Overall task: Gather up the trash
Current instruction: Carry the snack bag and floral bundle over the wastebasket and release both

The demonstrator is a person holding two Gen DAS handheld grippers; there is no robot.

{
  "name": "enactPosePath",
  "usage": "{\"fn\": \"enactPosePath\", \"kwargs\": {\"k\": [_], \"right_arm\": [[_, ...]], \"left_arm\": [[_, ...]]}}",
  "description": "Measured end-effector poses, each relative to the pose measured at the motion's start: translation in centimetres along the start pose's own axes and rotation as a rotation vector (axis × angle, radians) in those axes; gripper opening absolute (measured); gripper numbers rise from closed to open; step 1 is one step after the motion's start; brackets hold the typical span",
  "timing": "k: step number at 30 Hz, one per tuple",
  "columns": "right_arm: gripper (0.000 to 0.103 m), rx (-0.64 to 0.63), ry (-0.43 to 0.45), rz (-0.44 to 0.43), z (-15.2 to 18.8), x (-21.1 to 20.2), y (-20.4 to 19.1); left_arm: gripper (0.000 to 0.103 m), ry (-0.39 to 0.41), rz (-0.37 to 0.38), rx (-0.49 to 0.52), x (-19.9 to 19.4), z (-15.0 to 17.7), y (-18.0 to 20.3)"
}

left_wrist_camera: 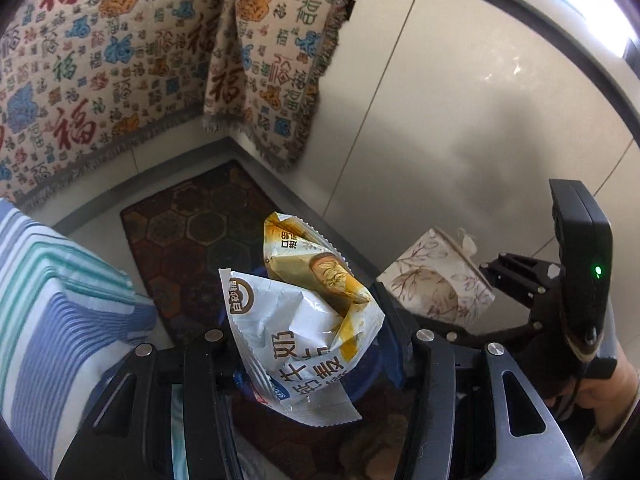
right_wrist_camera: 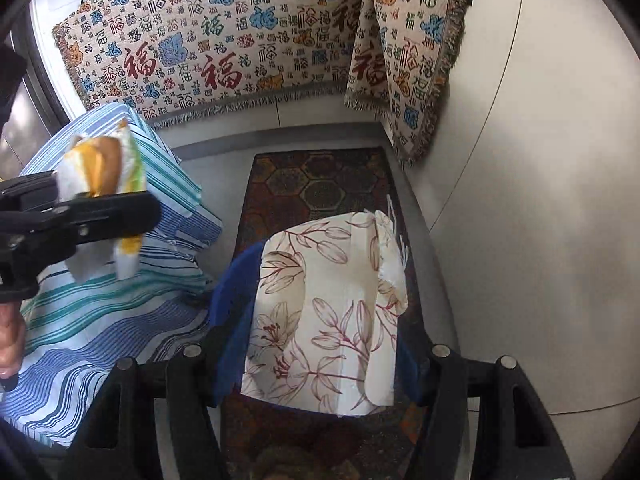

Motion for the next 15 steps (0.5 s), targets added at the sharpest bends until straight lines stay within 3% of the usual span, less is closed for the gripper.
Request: {"fn": "enactPosePath", "kwargs": {"k": [3, 5, 7, 8, 15], "right_arm": [[0.066, -0.004, -0.018, -0.025, 0.4, 1.4, 0.3], [0.067, -0.005, -0.029, -0.026, 0.7, 2.3, 0.5], [0.081, -0.011, -0.045, -0.011, 0.9, 2.8, 0.6], [0.086, -0.011, -0.044, -0.001, 1.0, 2.8, 0.8], [0.086, 0.029, -0.001, 0.014, 0.8, 1.4, 1.9]], "left_arm": [[0.056, -0.019, -0.004, 0.0, 1.6, -0.5, 0.0], [0.063, -0.019, -0.013, -0.001, 2.4, -0.7, 0.0], [0.078, -0.013, -0.016, -0.007, 2.9, -1.0, 0.0], [0.08, -0.01, -0.018, -0.009, 3.2, -1.2, -0.1], [0.08, 0.002, -0.034, -0.034, 2.8, -1.4, -0.1]]}}
Point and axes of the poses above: each gripper's, at about its wrist camera, not at the fingertips, and x roughly the way its jaws point, y to its right, z to its underside, the point moved 2 cm from there along x, roughly the way its jaws point, and after that the axes turned 5 degrees about z, right-handed, at the moved point
